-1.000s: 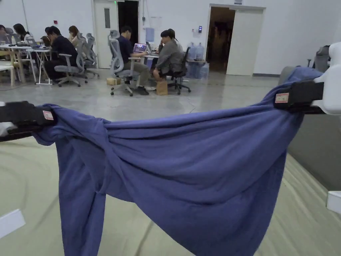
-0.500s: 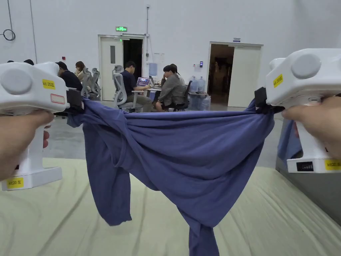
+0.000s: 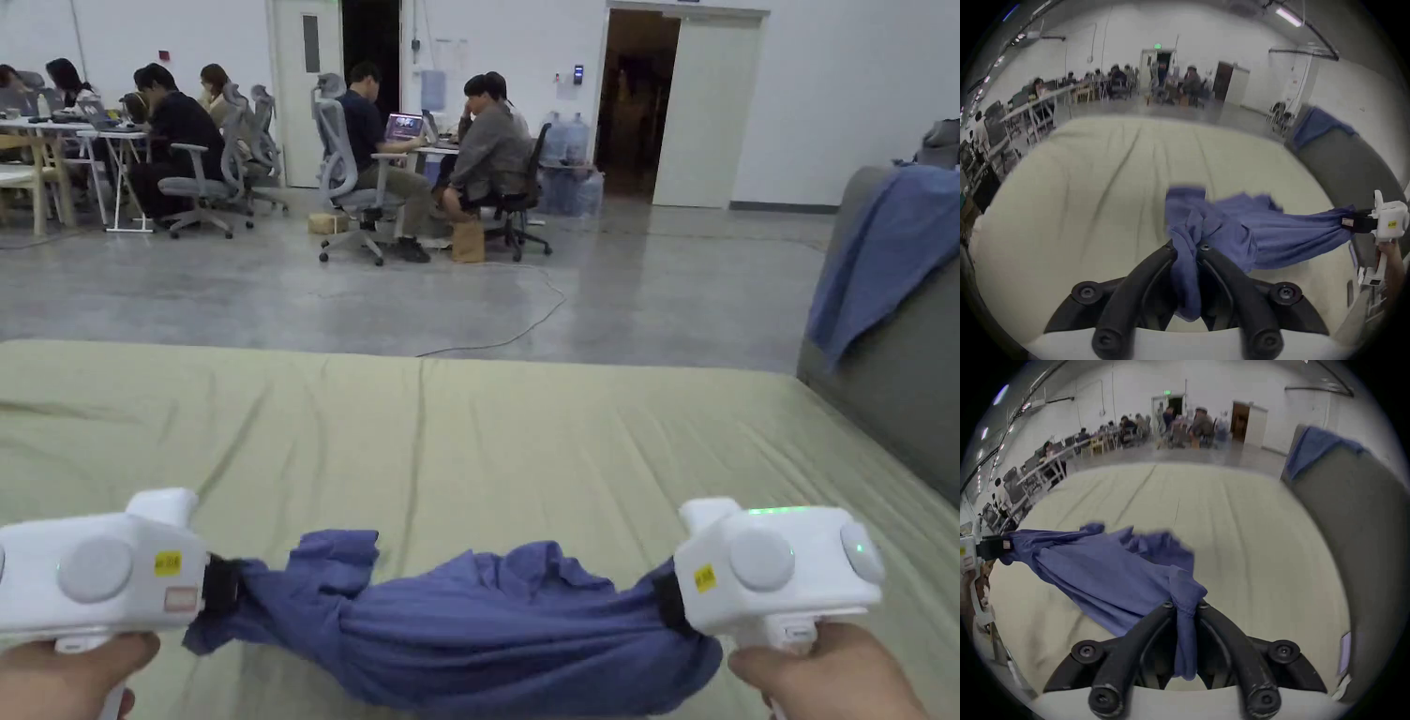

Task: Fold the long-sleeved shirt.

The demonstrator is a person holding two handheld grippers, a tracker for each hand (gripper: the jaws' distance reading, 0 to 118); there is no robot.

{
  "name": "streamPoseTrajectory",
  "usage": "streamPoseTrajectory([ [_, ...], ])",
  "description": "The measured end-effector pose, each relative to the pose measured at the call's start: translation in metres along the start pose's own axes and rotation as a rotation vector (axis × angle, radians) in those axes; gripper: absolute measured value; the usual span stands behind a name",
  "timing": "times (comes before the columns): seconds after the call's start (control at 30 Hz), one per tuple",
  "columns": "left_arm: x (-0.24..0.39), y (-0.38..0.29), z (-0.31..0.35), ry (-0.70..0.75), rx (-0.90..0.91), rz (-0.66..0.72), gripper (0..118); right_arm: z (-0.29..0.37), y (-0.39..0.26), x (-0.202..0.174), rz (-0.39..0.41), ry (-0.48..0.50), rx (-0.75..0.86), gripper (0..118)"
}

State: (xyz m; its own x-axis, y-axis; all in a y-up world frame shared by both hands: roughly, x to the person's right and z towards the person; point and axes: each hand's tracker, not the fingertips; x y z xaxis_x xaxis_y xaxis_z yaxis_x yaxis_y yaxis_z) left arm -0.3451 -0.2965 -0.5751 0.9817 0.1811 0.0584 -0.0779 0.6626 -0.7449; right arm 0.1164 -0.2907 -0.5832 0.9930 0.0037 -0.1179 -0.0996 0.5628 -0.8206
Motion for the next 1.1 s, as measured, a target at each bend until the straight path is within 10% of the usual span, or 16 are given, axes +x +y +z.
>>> streamPoseTrajectory([
  [0.6, -0.050, -0.255, 0.169, -0.167, -0.203, 0.049, 6, 0.104, -0.260, -0.007, 0.014, 0.160, -0.266, 5],
  [0.93, -0.053, -0.317, 0.141, -0.129, -0.357, 0.132, 6, 0.083, -0.308, 0.006, -0.177, 0.181, -0.416, 11],
  [1.03, -0.047, -0.311, 0.149, -0.121, -0.352, 0.131, 25, 0.089, -0.306, 0.020, -0.296, 0.204, -0.432, 38],
  [1.1, -0.042, -0.305, 0.166, -0.128, -0.328, 0.128, 86, 0.106, -0.305, 0.026, -0.314, 0.084, -0.426, 94],
])
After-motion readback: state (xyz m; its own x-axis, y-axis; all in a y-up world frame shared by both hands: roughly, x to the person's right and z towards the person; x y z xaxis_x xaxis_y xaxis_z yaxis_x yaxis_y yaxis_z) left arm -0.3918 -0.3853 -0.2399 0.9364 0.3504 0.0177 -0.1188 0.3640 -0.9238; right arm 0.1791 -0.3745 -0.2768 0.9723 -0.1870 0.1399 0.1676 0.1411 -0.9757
